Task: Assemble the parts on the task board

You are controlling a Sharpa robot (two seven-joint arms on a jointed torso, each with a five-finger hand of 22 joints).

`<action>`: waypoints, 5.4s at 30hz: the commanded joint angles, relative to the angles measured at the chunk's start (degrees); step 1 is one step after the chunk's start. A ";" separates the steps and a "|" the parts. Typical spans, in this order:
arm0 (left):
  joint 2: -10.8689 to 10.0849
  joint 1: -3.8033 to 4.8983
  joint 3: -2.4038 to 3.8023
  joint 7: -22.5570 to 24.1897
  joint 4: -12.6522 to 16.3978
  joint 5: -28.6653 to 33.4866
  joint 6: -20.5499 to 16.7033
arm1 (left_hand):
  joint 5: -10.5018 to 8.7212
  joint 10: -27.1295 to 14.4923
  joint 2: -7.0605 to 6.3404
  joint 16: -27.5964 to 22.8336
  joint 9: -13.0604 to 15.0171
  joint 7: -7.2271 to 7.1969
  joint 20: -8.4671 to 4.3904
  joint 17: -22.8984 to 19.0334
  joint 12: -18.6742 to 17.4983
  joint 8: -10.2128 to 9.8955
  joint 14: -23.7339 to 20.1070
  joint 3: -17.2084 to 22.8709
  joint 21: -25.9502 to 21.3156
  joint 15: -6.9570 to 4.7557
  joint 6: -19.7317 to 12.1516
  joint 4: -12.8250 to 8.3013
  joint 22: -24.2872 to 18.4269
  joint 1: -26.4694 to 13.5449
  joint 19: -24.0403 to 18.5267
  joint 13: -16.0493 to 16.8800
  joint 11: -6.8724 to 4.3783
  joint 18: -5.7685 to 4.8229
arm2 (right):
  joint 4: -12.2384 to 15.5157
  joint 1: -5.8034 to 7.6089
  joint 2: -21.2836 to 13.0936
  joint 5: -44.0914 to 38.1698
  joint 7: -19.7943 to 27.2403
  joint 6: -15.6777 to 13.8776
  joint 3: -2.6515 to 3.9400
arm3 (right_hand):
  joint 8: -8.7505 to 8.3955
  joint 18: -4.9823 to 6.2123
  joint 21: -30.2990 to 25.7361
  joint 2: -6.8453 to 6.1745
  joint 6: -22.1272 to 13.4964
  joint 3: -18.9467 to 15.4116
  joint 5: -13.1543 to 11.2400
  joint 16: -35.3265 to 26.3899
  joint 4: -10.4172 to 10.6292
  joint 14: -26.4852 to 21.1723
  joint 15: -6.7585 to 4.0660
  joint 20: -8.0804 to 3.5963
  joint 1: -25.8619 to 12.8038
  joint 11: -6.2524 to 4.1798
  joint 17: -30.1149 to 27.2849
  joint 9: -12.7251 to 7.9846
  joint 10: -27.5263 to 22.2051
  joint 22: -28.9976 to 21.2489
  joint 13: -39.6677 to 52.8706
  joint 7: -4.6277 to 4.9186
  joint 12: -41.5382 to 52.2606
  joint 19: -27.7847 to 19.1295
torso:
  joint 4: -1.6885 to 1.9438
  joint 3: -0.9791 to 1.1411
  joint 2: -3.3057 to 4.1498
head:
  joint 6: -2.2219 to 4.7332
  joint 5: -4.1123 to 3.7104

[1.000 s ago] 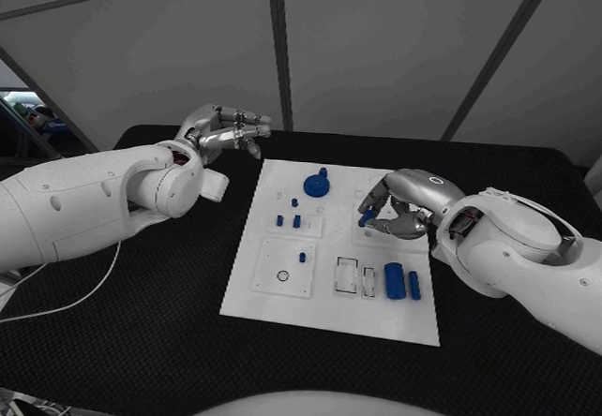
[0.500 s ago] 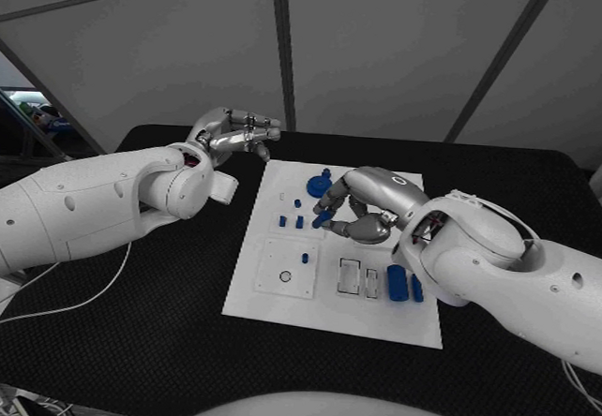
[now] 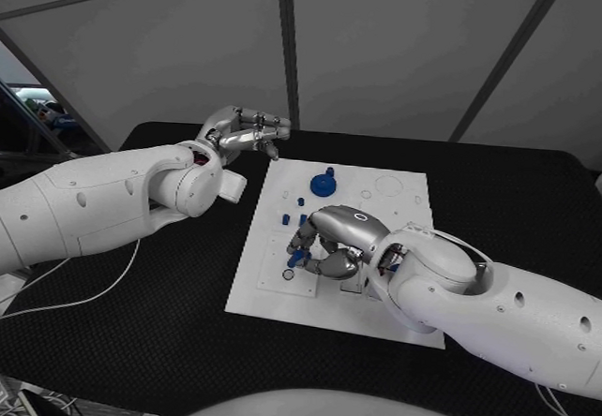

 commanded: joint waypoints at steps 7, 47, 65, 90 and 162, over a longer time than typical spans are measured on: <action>0.23 0.05 0.04 0.39 -0.20 0.17 0.70 | -0.05 0.09 0.61 -0.06 -0.05 -0.02 -0.08 -0.08 0.29 0.19 -0.09 -0.15 -0.23 -0.29 0.12 0.25 -0.05 -0.15 0.09 0.02 0.08 -0.54 | -1.03 -0.42 1.03 -0.35 0.78 1.30 -1.03 | 0.36 -1.04 0.35 -0.05 0.34 0.21 0.23 0.23 -0.02 1.38 -0.38 -0.08 -0.19 0.04 0.00 0.05 0.53 -0.04 0.08 0.14 -0.32 0.15 | -0.06 0.05 0.01 | -0.34 0.28; 0.22 0.03 0.04 0.07 -0.20 0.17 1.04 | -0.06 -0.08 0.66 -0.05 -0.07 0.01 -0.07 -0.11 0.34 0.18 -0.12 -0.18 -0.27 -0.26 0.04 0.33 -0.06 -0.22 0.09 -0.02 0.12 -0.56 | -3.42 -0.60 3.39 -3.70 -1.07 4.79 -1.26 | 0.35 -1.04 0.37 -0.10 0.45 0.33 0.61 0.22 -0.21 1.35 -0.38 -0.08 -0.25 0.04 -0.07 0.07 0.71 -0.04 0.13 0.15 -0.49 0.09 | -0.01 -0.03 -0.02 | -1.13 0.87; 0.22 0.03 0.04 -0.14 -0.17 0.17 1.29 | -0.06 -0.08 0.66 -0.05 -0.07 0.01 -0.07 -0.11 0.34 0.18 -0.12 -0.18 -0.27 -0.26 0.04 0.33 -0.06 -0.22 0.09 -0.02 0.12 -0.56 | -3.84 -0.59 3.97 -4.41 -1.72 3.46 -2.27 | -1.75 0.11 -3.59 -4.21 -10.19 -1.46 0.57 -1.05 0.34 -0.09 2.39 2.44 -3.61 3.34 -3.00 -1.13 -10.12 -6.07 -0.51 2.82 -3.93 -4.57 | -0.01 -0.01 -0.01 | -1.13 0.89; -0.33 0.02 0.02 -0.59 -0.30 0.17 1.61 | -0.05 -0.19 0.73 -0.05 -0.07 0.02 -0.06 -0.13 0.39 0.18 -0.15 -0.19 -0.30 -0.23 0.02 0.40 -0.06 -0.27 0.08 -0.05 0.14 -0.56 | 2.97 0.04 -9.71 16.69 3.57 -14.04 -1.35 | 1.95 2.30 -12.90 -2.70 -6.38 -5.87 2.12 -10.93 1.99 -3.37 0.89 1.47 -4.56 1.32 -17.04 0.41 -5.27 -18.61 1.30 1.61 7.91 -10.57 | -0.71 -0.01 -0.53 | 0.07 -0.92; -1.41 -1.09 -0.36 0.59 0.91 0.18 3.79 | -0.14 -0.72 0.34 -0.01 -0.04 -0.17 0.14 -0.29 0.97 0.38 -0.45 -1.19 -0.92 -0.10 0.04 1.09 -0.37 -1.29 -0.14 -0.13 0.13 -0.61 | 6.78 -4.26 -20.00 4.67 -18.64 -0.72 -0.26 | 15.10 -2.38 3.69 -2.07 -6.62 -32.72 14.83 10.83 15.98 4.19 -2.88 -2.32 -10.23 -3.31 18.43 14.22 9.13 6.78 65.52 -3.06 63.60 5.01 | -1.35 0.14 -0.78 | 0.17 -4.83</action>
